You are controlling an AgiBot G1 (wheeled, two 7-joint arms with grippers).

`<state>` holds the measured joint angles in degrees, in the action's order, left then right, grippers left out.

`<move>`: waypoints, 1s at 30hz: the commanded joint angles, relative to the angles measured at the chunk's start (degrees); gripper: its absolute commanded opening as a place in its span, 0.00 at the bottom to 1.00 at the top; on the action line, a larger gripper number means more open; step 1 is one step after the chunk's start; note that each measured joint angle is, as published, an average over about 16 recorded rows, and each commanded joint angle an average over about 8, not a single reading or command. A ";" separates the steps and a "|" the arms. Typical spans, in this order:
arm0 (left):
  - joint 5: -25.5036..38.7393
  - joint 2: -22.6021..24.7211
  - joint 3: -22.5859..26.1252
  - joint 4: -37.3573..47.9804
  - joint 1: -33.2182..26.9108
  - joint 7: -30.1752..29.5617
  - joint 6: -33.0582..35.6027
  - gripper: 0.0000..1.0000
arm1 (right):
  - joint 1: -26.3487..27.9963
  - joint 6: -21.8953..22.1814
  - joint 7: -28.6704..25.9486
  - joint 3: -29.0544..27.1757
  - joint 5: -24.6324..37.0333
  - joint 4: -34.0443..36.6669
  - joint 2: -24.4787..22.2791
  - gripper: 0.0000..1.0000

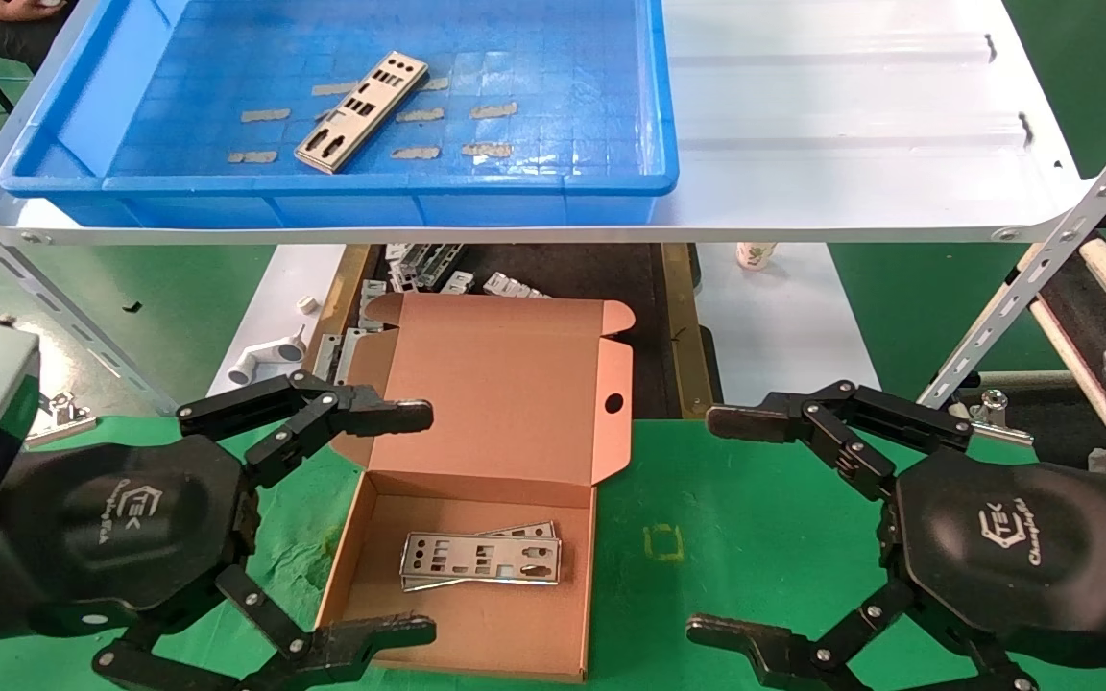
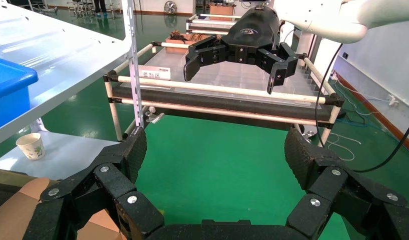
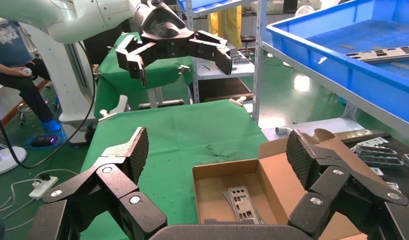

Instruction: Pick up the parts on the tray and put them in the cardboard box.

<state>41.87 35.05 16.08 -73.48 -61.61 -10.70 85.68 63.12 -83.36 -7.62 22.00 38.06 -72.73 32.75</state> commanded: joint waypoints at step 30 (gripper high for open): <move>0.49 0.40 -0.18 0.76 -0.53 -0.53 -2.16 1.00 | 0.00 -0.01 0.00 0.00 0.00 0.01 0.00 0.02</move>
<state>43.17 36.02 16.02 -72.46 -62.87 -11.77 81.66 63.12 -83.36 -7.61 22.01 38.06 -72.72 32.75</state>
